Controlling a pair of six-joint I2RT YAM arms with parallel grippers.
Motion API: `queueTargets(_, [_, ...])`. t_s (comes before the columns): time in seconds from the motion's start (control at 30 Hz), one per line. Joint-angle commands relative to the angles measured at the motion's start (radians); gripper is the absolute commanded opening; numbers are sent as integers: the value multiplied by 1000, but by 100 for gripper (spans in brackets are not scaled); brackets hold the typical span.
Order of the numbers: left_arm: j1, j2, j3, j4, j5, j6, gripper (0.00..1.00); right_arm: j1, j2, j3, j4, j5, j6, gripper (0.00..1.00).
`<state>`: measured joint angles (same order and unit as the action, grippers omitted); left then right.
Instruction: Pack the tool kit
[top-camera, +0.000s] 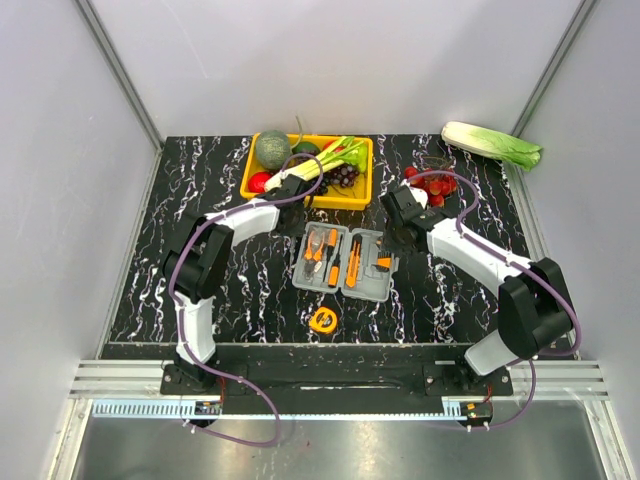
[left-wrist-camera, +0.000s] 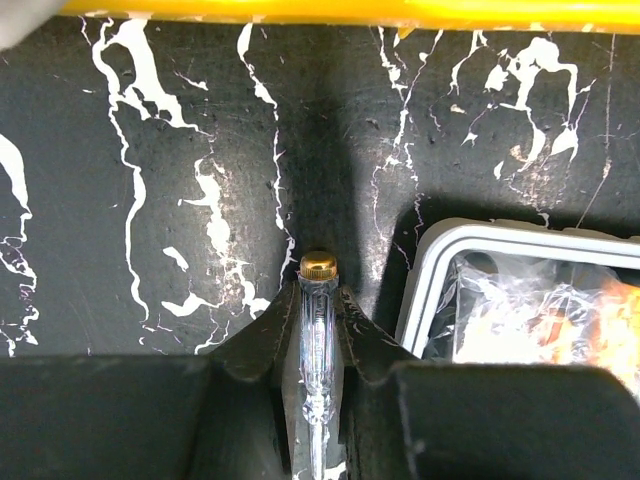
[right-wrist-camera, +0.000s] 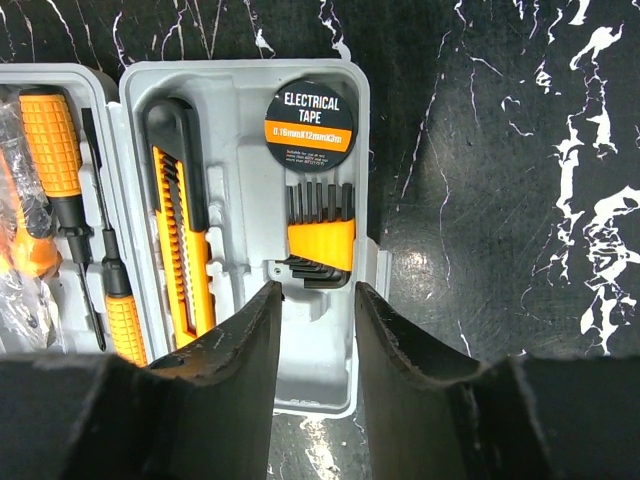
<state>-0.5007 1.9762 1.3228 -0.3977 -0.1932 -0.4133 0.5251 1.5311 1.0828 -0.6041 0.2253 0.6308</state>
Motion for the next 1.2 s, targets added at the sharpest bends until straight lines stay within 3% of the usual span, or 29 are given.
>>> queueTargets(0.0, [4, -34, 30, -55, -40, 28, 0, -4, -38, 23, 7, 16, 26, 41])
queueTargets(0.5, [4, -235, 38, -81, -49, 51, 0, -14, -77, 5, 6, 8, 23, 42])
queueTargets(1.17, [8, -361, 121, -132, -32, 27, 0, -28, -112, -17, 7, -21, 38, 43])
